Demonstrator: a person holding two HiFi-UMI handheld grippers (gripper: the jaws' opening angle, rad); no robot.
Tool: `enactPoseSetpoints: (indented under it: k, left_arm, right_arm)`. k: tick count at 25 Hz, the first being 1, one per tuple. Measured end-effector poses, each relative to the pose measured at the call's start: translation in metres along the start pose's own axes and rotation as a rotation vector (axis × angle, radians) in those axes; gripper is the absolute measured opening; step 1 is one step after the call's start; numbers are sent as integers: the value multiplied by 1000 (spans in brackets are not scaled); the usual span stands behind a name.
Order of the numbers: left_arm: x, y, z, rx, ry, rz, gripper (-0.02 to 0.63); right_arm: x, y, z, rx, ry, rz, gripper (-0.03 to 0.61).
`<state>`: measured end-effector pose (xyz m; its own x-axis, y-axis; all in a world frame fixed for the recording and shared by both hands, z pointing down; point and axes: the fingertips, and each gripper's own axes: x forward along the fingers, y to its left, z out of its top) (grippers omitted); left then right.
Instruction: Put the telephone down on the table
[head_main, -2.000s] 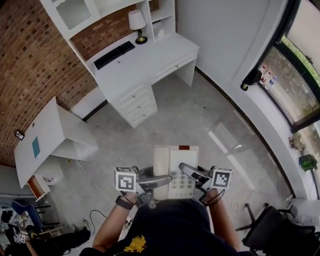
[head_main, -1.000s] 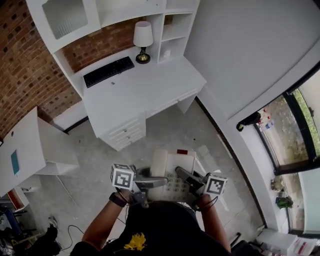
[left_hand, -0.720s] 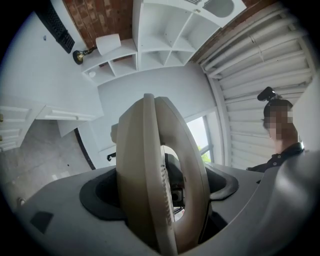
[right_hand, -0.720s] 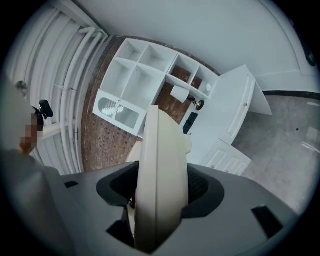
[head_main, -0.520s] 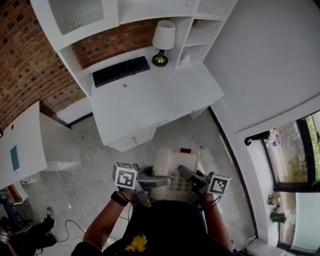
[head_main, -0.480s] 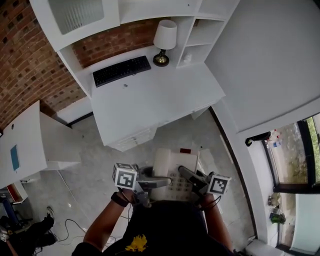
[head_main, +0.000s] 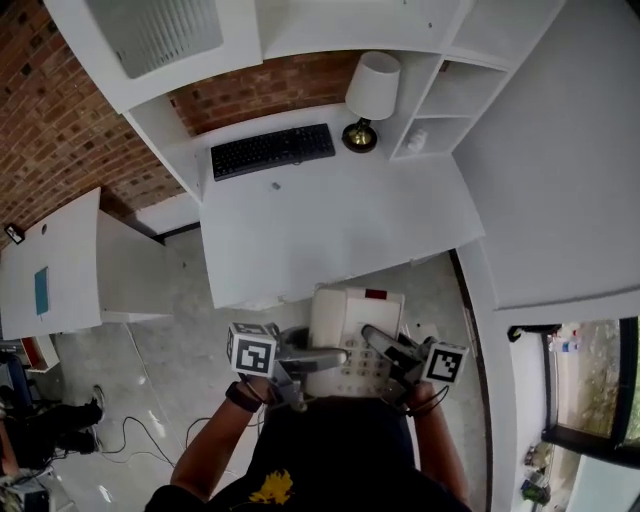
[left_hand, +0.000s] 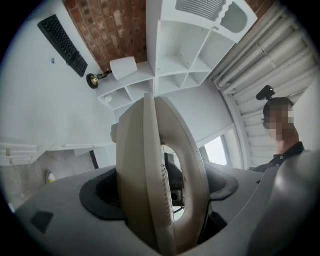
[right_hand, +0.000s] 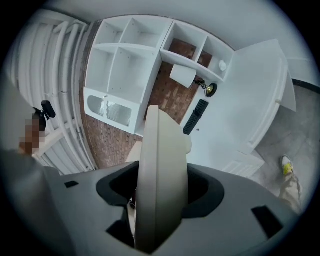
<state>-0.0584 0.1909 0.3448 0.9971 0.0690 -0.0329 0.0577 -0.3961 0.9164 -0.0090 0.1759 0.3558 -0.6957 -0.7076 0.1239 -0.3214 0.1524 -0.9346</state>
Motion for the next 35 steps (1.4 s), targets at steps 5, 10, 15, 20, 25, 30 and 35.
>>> enactPoseSetpoints:
  k: [5, 10, 15, 20, 25, 30, 35]
  left_arm:
    - [55, 25, 71, 2, -71, 84, 466]
    - [114, 48, 135, 14, -142, 148, 465]
    - [140, 69, 169, 19, -211, 230, 465]
    - [133, 74, 178, 8, -255, 238, 465]
    - [110, 91, 196, 0, -274, 207, 465]
    - [103, 99, 200, 2, -267, 221, 463]
    - [88, 125, 205, -12, -291, 196, 463]
  right_arm:
    - [15, -24, 93, -25, 96, 43, 248]
    - [14, -54, 180, -18, 161, 93, 247]
    - [28, -75, 222, -10, 240, 109, 268]
    - [42, -76, 225, -18, 284, 102, 268]
    - [78, -82, 227, -42, 307, 89, 270]
    - [85, -92, 227, -80, 317, 72, 268]
    - [111, -108, 222, -66, 327, 64, 268]
